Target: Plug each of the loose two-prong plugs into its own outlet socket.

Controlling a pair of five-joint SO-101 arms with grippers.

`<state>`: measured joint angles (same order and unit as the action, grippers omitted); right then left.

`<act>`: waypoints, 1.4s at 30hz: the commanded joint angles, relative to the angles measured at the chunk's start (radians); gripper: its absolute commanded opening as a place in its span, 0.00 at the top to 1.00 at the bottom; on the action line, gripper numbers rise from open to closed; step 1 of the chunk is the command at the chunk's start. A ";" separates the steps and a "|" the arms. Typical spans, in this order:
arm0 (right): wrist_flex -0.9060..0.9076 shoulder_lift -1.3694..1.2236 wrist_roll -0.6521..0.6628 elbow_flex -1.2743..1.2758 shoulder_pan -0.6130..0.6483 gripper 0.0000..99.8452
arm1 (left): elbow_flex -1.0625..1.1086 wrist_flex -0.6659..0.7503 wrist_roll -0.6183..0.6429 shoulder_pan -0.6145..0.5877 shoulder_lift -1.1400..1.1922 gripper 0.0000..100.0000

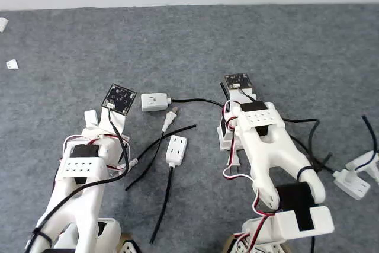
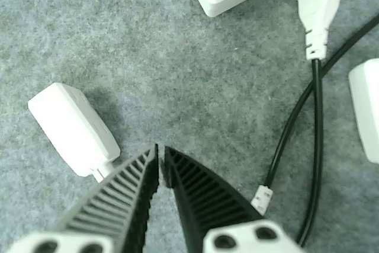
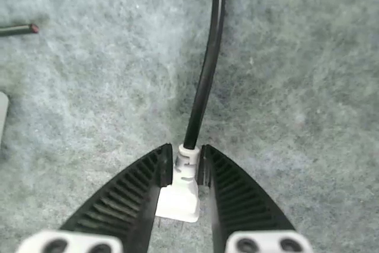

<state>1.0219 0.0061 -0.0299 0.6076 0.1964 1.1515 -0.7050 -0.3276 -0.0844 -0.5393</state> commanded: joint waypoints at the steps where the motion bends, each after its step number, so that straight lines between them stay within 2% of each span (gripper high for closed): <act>1: -0.019 -0.012 -0.009 -0.028 -0.007 0.91 | -0.002 -0.006 -0.012 -0.003 -0.026 0.99; 6: -0.016 -0.039 -0.008 -0.038 -0.008 0.92 | -0.002 -0.017 -0.014 -0.003 -0.028 0.99; 10: -0.016 -0.036 -0.009 -0.038 -0.012 1.00 | -0.002 -0.017 -0.014 -0.003 -0.028 0.99; 16: 0.001 -0.035 -0.009 -0.040 -0.016 0.99 | -0.004 -0.018 -0.014 -0.003 -0.028 0.99; 21: 0.120 0.071 -0.003 -0.091 -0.010 0.99 | -0.008 -0.020 -0.009 -0.002 -0.025 0.99; 27: 0.268 0.386 0.069 -0.164 0.108 0.99 | -0.042 -0.044 -0.006 0.005 0.025 0.99; 30: 0.361 0.461 0.095 -0.276 0.139 0.99 | -0.147 -0.103 -0.006 0.003 0.172 0.99; 34: 0.441 0.484 0.164 -0.428 0.246 0.99 | -0.311 -0.213 -0.037 -0.003 0.365 0.99; 37: 0.440 0.478 0.152 -0.471 0.366 0.99 | -0.349 -0.262 -0.094 -0.003 0.404 0.99; 39: 0.421 0.456 0.089 -0.474 0.430 0.99 | -0.337 -0.261 -0.100 -0.003 0.388 0.99; 42: 0.392 0.410 0.031 -0.474 0.476 0.99 | -0.297 -0.255 -0.129 0.003 0.341 0.99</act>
<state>1.4423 0.4373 0.0514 0.1964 0.6291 0.8631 -0.9536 -0.4181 -0.0844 -0.1496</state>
